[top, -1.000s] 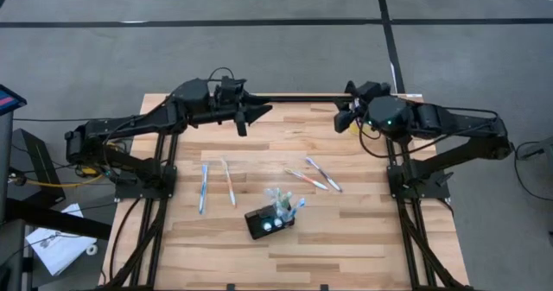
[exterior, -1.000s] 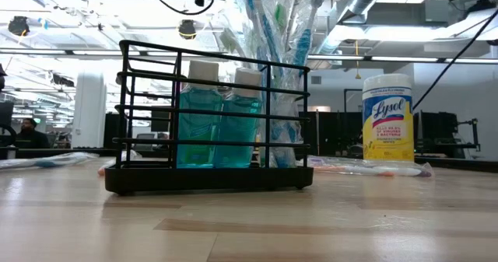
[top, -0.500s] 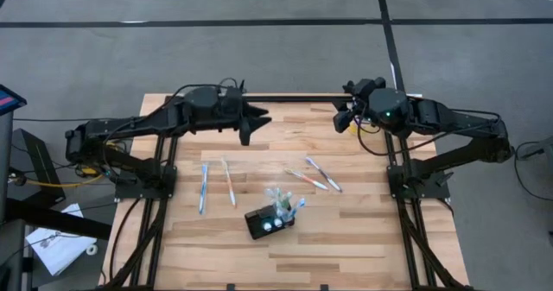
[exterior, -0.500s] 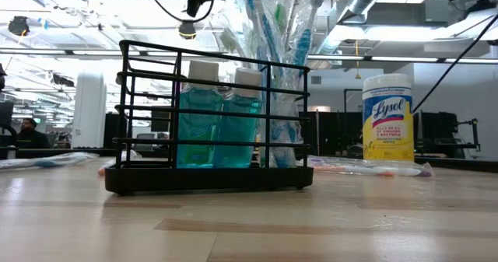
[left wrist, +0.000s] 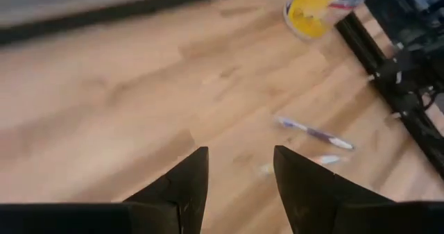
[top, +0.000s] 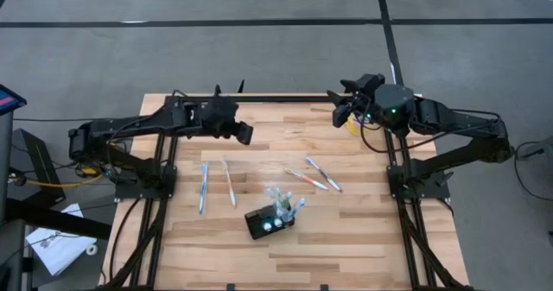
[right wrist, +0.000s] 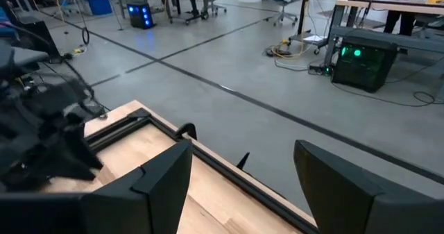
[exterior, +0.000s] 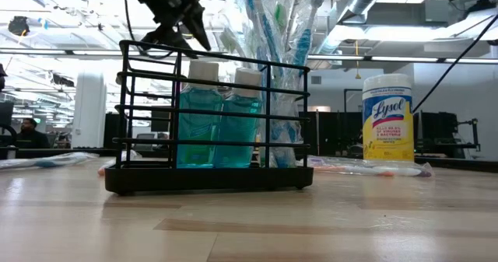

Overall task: Pick & Place toothbrushing station
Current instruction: Put the orange toothbrush into the mesh organizer

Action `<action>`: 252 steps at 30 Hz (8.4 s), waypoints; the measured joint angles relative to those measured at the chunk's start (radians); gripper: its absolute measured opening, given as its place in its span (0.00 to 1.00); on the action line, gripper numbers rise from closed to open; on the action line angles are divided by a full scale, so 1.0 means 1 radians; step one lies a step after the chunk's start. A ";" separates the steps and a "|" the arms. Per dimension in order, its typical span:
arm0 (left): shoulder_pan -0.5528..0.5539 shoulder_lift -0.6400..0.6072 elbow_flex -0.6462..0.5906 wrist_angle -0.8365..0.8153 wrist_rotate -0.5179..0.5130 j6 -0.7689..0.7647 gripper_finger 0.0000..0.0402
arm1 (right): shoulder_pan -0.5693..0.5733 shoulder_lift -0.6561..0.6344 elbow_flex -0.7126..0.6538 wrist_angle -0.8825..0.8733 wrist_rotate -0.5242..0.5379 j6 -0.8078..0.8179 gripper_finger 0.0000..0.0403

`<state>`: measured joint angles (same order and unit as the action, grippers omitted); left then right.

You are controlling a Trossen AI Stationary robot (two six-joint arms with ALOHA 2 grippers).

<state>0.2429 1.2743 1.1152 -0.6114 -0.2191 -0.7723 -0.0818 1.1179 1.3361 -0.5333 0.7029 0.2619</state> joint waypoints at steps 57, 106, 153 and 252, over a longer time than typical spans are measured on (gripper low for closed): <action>-0.056 0.093 -0.286 -0.148 0.070 -0.545 0.48 | 0.001 0.000 0.000 -0.118 -0.209 -0.053 0.61; -0.025 0.091 -0.579 0.232 0.091 -0.574 0.42 | 0.000 0.000 0.000 -0.059 -0.265 -0.018 0.61; -0.599 -0.176 -0.331 1.137 -0.575 0.668 0.00 | -0.178 0.015 0.000 0.054 -0.321 -0.079 0.42; -0.897 0.284 -0.558 1.779 -0.747 1.142 0.00 | 0.031 0.212 0.000 0.307 -0.311 -0.087 0.40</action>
<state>-0.6540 1.5582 0.5571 1.1677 -0.9658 0.3702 -0.0506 1.3296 1.3361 -0.2264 0.3923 0.1753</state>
